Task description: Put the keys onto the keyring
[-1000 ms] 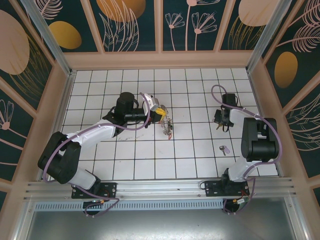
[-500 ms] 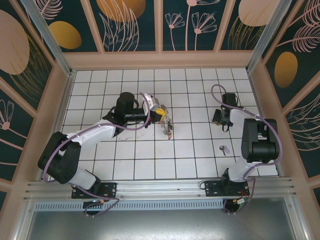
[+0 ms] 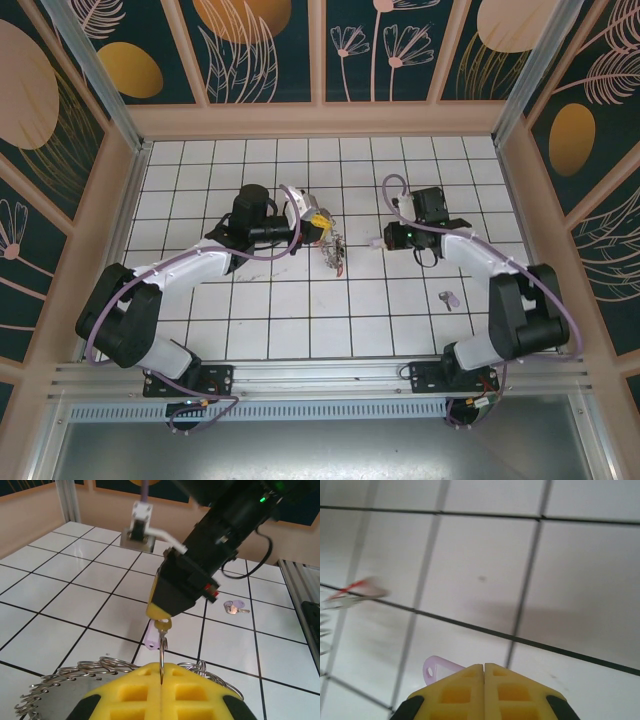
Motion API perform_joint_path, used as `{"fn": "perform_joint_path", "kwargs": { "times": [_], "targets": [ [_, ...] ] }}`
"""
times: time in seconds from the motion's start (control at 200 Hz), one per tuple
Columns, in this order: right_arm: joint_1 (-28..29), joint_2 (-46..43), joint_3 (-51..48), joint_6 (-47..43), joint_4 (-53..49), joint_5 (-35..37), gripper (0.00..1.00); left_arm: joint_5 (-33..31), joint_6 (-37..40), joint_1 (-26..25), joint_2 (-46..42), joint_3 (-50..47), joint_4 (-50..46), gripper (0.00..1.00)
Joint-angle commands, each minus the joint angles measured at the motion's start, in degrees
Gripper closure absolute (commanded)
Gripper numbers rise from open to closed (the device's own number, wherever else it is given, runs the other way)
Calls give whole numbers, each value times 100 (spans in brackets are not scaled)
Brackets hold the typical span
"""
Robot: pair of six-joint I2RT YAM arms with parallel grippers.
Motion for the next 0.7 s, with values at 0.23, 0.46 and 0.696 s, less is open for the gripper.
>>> {"fn": "perform_joint_path", "kwargs": {
  "times": [0.23, 0.46, 0.696],
  "targets": [
    [688, 469, -116, -124, -354, 93, 97, -71, -123, -35, -74, -28, 446, 100],
    [689, 893, -67, -129, -105, 608, 95, -128, -52, -36, -199, -93, 302, 100],
    [645, 1204, 12, 82, -46, 746, 90, -110, -90, -31, -164, -67, 338, 100]
  ]
}}
